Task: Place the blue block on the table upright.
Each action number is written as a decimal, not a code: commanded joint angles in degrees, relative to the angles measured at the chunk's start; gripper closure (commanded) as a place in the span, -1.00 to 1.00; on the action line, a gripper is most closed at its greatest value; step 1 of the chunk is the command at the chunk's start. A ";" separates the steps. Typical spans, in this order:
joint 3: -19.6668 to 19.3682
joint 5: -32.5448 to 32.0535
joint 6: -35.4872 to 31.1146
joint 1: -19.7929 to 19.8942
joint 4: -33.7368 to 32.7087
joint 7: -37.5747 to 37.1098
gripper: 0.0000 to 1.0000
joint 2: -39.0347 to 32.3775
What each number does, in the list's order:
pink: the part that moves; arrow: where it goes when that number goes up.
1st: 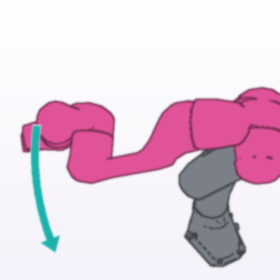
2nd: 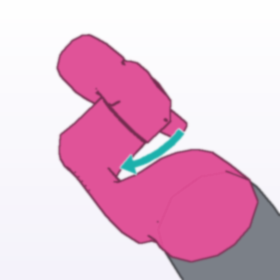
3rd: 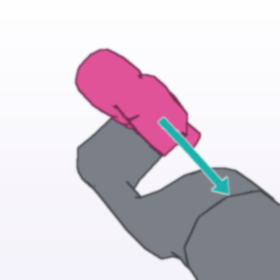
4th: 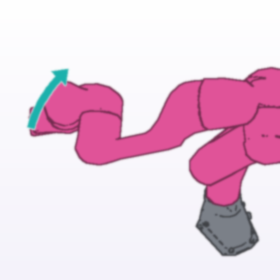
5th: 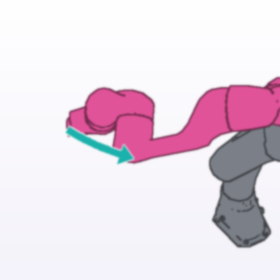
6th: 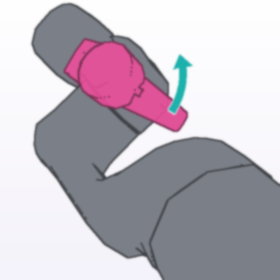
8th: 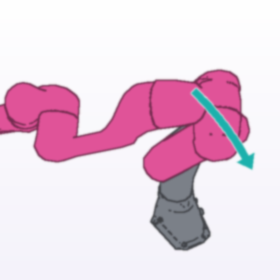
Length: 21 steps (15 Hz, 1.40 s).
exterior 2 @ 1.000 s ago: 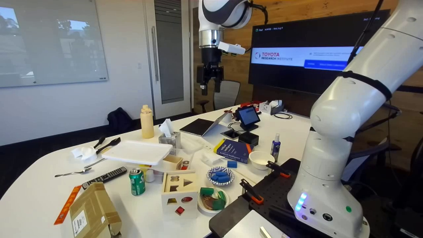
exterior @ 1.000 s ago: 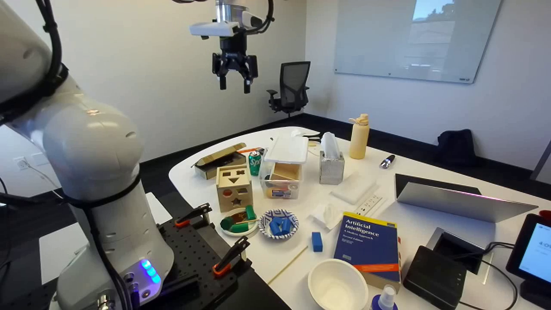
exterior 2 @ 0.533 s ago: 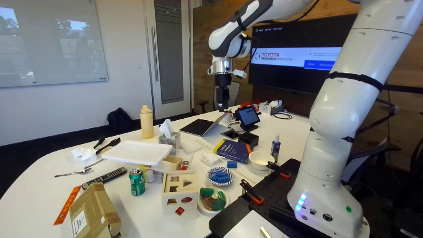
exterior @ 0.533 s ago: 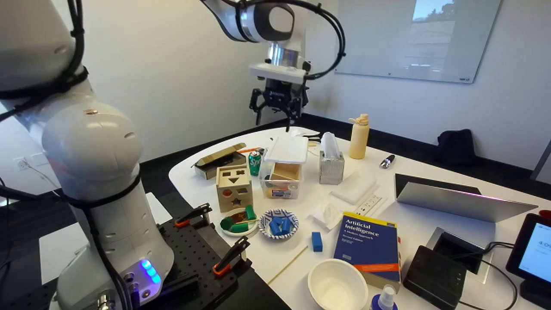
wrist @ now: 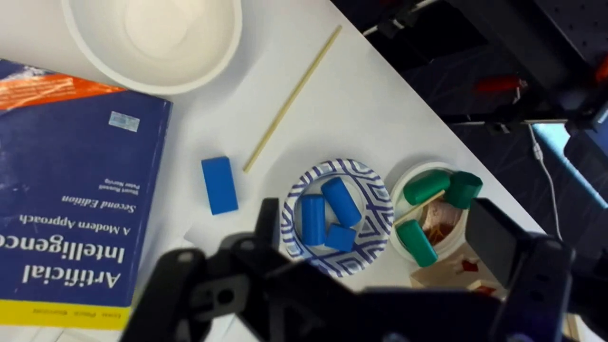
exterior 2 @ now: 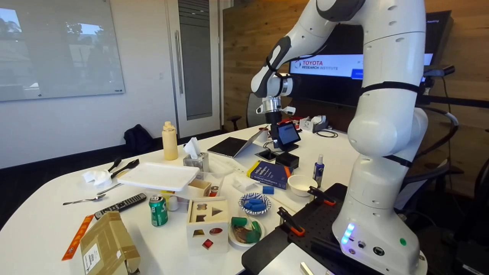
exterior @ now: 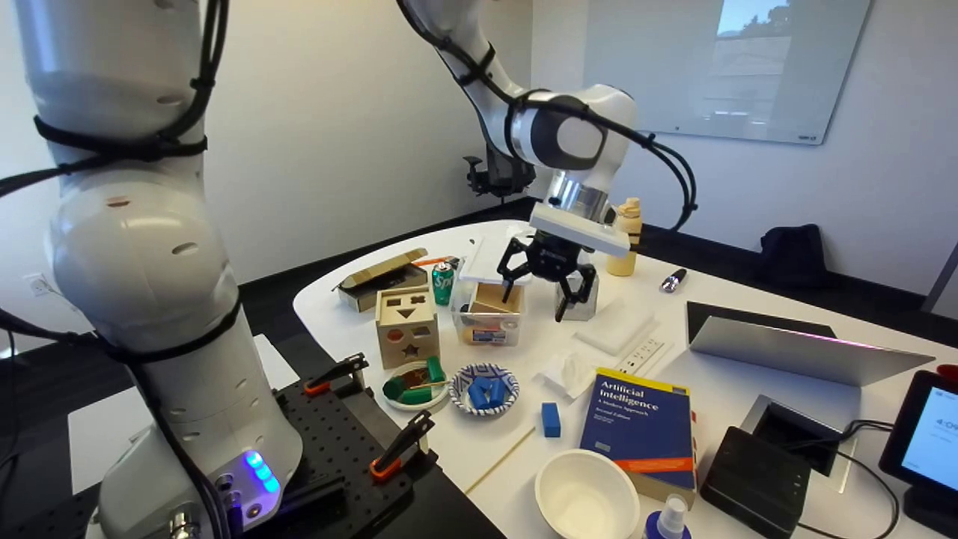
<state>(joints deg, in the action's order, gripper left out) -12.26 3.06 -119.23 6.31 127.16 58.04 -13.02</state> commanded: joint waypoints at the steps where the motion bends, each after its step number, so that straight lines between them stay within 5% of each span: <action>1: 2.88 -0.60 -4.74 3.69 -2.87 0.75 -1.00 -6.87; 10: 5.55 -3.35 -21.34 7.87 -2.04 -1.61 -1.00 -17.33; 21: 6.48 -6.98 -21.74 9.47 -1.94 -4.39 -1.00 -20.88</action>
<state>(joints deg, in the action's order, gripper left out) -7.12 -2.59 -141.13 14.31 125.35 54.59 -33.96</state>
